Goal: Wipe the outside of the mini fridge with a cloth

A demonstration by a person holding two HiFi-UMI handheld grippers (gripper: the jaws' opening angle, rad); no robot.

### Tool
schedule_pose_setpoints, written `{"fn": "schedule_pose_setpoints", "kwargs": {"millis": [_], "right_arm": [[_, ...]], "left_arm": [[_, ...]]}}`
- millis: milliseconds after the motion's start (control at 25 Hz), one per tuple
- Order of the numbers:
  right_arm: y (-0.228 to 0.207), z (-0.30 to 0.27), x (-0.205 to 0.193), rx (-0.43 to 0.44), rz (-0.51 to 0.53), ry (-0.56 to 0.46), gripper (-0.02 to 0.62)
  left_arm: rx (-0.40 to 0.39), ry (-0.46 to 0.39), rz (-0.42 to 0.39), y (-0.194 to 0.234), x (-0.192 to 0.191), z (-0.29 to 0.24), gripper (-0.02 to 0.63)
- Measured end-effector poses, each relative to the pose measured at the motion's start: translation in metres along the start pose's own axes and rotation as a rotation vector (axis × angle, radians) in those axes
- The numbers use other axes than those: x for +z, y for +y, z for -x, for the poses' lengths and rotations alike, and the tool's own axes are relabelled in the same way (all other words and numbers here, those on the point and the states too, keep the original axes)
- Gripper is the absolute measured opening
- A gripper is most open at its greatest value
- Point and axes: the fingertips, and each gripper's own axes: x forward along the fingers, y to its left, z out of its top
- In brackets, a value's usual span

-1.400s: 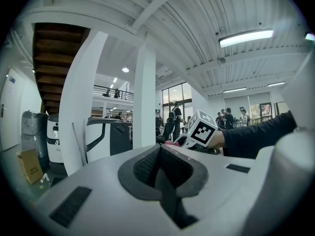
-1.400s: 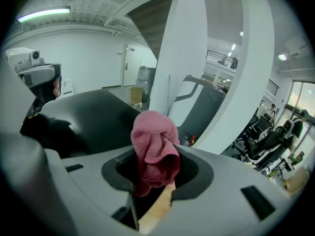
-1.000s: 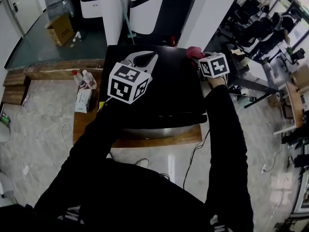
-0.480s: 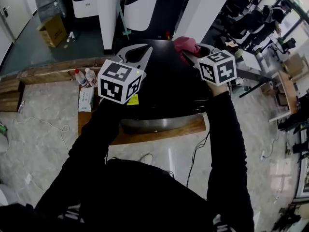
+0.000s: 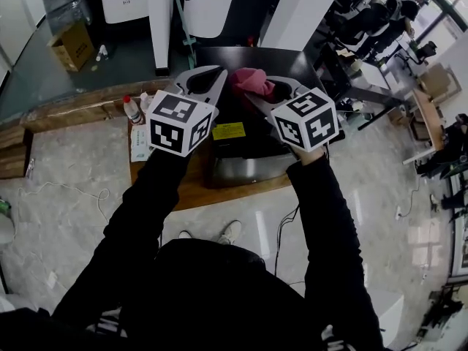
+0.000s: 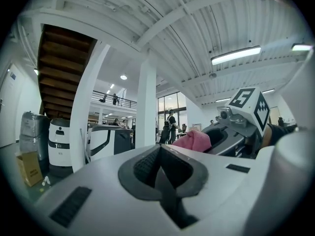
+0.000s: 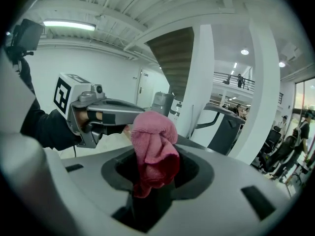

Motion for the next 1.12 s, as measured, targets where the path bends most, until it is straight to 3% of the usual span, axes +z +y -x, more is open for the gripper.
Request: {"fn": "schedule_pose_setpoints", "kwargs": {"millis": [200,400,600,920,1120], "right_arm": [[0.061,-0.025,-0.011,0.038,-0.016,0.034,0.161],[0.088,-0.043,-0.026,0.035,0.0,0.108,0.161],[0.084,-0.05,-0.056,-0.02,0.095,0.236,0.16],[0.064,-0.042,-0.071,-0.003,0.035,0.21,0.159],[0.024,-0.018,-0.093,-0.031,0.019,0.21,0.158]], "left_arm": [[-0.02,0.016,0.007,0.012,-0.015,0.033,0.006],[-0.041,0.036,0.024,0.017,-0.03,0.051,0.006],[-0.071,0.042,0.028,0.001,-0.033,0.05,0.006],[-0.091,0.044,0.021,-0.031,-0.031,0.034,0.006],[-0.107,0.047,0.007,-0.069,-0.027,0.007,0.006]]}}
